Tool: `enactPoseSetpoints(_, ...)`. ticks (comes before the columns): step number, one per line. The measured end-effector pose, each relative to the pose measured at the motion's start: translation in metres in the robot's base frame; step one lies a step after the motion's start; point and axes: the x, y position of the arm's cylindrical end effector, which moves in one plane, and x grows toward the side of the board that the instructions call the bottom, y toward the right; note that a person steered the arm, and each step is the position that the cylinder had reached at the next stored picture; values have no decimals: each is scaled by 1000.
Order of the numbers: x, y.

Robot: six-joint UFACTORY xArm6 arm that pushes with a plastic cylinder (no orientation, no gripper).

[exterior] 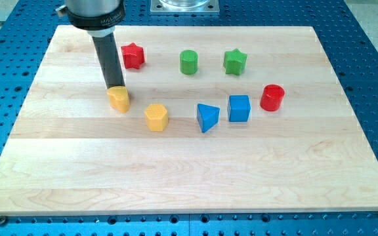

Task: Push the green circle left below the green star

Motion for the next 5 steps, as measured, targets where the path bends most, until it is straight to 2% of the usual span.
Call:
enactPoseSetpoints(1,-10,51)
enactPoseSetpoints(2,-22,143)
enactPoseSetpoints(3,-55,197)
enactPoseSetpoints(4,-115,199)
enactPoseSetpoints(5,-134,160)
